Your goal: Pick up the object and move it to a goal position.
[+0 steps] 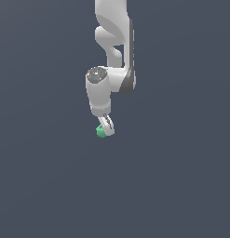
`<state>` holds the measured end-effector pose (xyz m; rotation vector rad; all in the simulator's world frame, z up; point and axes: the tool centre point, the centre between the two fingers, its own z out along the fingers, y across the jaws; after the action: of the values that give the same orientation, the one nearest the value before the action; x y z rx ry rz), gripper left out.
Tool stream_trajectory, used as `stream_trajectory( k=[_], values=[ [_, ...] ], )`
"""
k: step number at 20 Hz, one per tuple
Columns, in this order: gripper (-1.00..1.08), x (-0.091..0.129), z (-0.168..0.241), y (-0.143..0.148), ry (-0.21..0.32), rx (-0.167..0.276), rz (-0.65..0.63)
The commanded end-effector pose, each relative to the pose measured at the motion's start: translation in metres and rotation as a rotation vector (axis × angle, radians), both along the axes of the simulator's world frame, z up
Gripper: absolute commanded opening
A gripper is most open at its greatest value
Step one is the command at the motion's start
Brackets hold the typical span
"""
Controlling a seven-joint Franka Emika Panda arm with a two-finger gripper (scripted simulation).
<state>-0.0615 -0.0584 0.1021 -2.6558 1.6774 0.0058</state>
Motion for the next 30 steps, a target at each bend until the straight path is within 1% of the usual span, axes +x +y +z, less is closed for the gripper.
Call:
stream_trajectory(
  k=[1,7,13,23,28,29,30],
  values=[
    [1.00,-0.002,-0.002,-0.002,-0.001,-0.001,-0.042],
    [1.00,-0.006,-0.004,-0.005,-0.003,-0.002,-0.091],
    [1.00,-0.006,-0.007,-0.005,-0.002,-0.002,-0.089],
    [1.00,-0.007,-0.047,-0.006,-0.002,-0.003,-0.094],
    [1.00,-0.006,-0.055,-0.006,-0.003,-0.002,-0.095],
    [-1.00,-0.006,-0.055,-0.006,-0.003,-0.002,-0.095],
    [-1.00,-0.006,-0.055,-0.006,-0.003,-0.002,-0.095]
  ],
)
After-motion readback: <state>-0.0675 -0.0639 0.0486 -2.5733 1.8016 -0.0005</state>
